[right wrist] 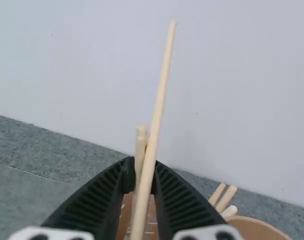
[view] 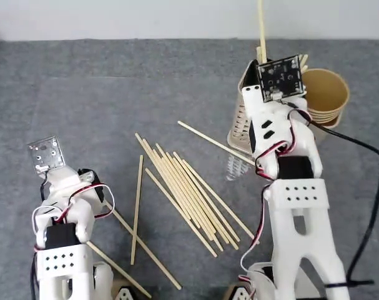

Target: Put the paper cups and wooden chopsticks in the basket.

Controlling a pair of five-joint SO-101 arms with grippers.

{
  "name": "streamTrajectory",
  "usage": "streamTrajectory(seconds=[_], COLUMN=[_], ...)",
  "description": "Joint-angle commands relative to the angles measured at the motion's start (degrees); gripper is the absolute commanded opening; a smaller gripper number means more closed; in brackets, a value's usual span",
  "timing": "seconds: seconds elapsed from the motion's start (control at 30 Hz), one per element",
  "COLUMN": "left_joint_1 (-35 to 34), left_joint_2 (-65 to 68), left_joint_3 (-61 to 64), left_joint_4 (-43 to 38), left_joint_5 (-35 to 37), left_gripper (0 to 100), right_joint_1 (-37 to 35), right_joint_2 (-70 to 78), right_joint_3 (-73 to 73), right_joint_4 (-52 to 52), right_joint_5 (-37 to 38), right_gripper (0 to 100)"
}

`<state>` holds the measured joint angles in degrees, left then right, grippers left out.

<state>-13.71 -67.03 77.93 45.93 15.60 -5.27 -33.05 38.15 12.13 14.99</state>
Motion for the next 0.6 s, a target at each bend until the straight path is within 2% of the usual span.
streamTrajectory(seconds=[0.0,0.13,0.2,0.57], left_joint_1=[0.0,0.0,0.0,0.0], left_joint_2=[-1.1,-1.1,-1.1,-1.1], left_joint_3=[-0.2,-0.2,-0.2,-0.2], left_joint_4=[-1.1,-1.1,-1.1,-1.1], left_joint_5=[-0.7,-0.7,-0.7,-0.7], left_gripper=[2,2,2,2], right_joint_1=[0.7,0.3,0.4,0.6], right_joint_2=[-2.3,-2.4,-2.4,-14.8], right_joint_3=[0.5,0.3,0.3,0.3], right_joint_4=[1.4,5.8,7.6,16.0], right_joint_5=[-0.4,-0.4,-0.4,-0.4], right_gripper=[2.8,19.1,23.9,24.2])
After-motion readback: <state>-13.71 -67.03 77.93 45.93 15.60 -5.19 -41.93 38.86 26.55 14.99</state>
